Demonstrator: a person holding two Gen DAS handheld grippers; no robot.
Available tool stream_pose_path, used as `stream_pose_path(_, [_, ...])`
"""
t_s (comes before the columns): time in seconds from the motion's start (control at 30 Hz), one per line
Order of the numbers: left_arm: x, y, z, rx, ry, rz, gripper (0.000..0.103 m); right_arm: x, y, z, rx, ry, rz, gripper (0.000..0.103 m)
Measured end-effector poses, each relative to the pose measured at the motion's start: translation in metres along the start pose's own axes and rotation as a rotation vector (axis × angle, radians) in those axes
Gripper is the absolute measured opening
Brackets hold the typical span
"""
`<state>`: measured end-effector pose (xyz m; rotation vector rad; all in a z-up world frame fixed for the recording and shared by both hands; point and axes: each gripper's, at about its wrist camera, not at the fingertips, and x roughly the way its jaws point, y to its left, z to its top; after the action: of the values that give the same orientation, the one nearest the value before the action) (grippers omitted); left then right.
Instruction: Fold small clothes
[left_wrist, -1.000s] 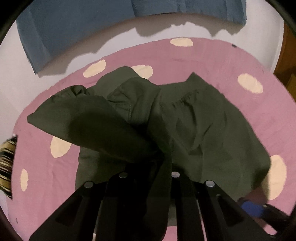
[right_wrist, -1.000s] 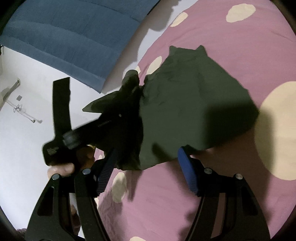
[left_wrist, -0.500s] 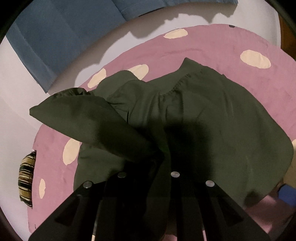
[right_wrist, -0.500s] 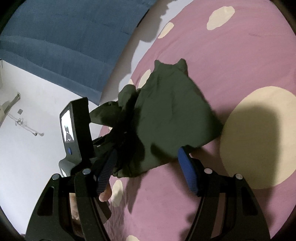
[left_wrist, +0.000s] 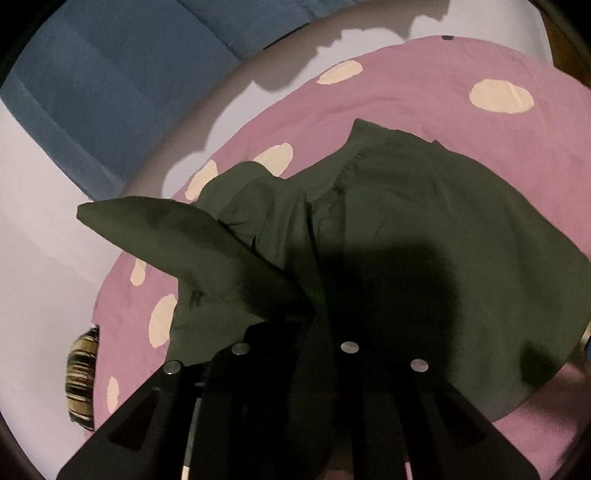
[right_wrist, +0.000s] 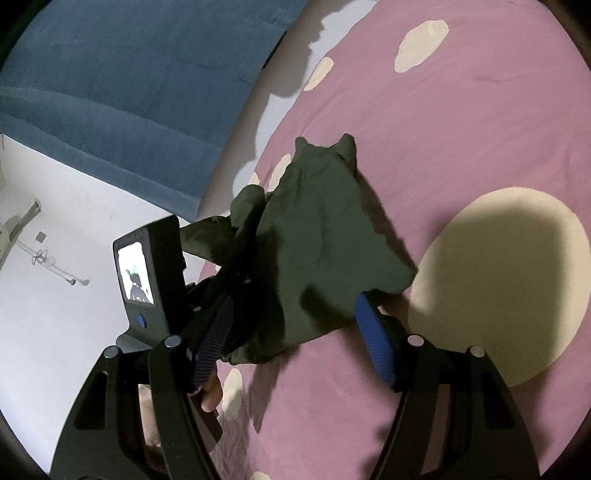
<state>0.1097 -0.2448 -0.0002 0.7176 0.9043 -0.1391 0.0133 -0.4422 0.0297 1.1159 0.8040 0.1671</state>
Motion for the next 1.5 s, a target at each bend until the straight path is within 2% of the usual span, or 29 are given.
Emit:
stream_pose_path(0.17, [-0.006,-0.009,-0.001,0.062,-0.042,0.048,0.017,-0.011,-0.005,0.006,0.008,-0.030,-0.007,0.068])
stream_pose_path(0.33, [-0.009,-0.010,-0.002,0.097,-0.056,0.050,0.019,-0.020,-0.008,0.011,0.020,-0.057,-0.020,0.068])
stream_pose_path(0.47, [-0.018,-0.007,-0.003,0.095,-0.089,0.019,0.025,-0.024,-0.006,0.012,0.011,-0.065,-0.024,0.068])
stream_pose_path(0.57, [-0.027,-0.006,-0.009,0.116,-0.121,-0.030,0.033,-0.027,-0.005,0.014,0.010,-0.073,-0.027,0.068])
stream_pose_path(0.67, [-0.045,0.000,-0.021,0.119,-0.182,-0.087,0.034,-0.028,-0.003,0.016,0.004,-0.079,-0.031,0.069])
stream_pose_path(0.8, [-0.076,0.024,-0.048,0.097,-0.280,-0.206,0.044,-0.021,0.006,0.017,-0.001,-0.057,-0.007,0.071])
stream_pose_path(0.83, [-0.081,0.030,-0.053,0.086,-0.295,-0.230,0.046,-0.016,0.011,0.017,-0.007,-0.048,0.003,0.074])
stream_pose_path(0.9, [-0.093,0.047,-0.065,0.053,-0.330,-0.282,0.050,-0.003,0.026,0.018,-0.040,-0.023,0.013,0.075])
stream_pose_path(0.97, [-0.101,0.069,-0.081,0.013,-0.374,-0.327,0.060,0.012,0.042,0.018,-0.081,0.007,0.022,0.078])
stream_pose_path(1.07, [-0.097,0.105,-0.103,-0.062,-0.399,-0.361,0.061,0.052,0.074,0.022,-0.177,0.075,-0.009,0.081])
stream_pose_path(1.2, [-0.071,0.148,-0.118,-0.170,-0.368,-0.409,0.062,0.103,0.108,0.031,-0.295,0.148,-0.043,0.084])
stream_pose_path(1.3, [-0.045,0.169,-0.123,-0.248,-0.304,-0.424,0.062,0.147,0.123,0.046,-0.347,0.209,-0.082,0.085])
stream_pose_path(1.4, [-0.025,0.178,-0.129,-0.307,-0.253,-0.458,0.062,0.183,0.127,0.063,-0.346,0.256,-0.107,0.085])
stream_pose_path(1.5, [-0.015,0.178,-0.131,-0.308,-0.241,-0.471,0.062,0.210,0.123,0.081,-0.321,0.280,-0.128,0.085])
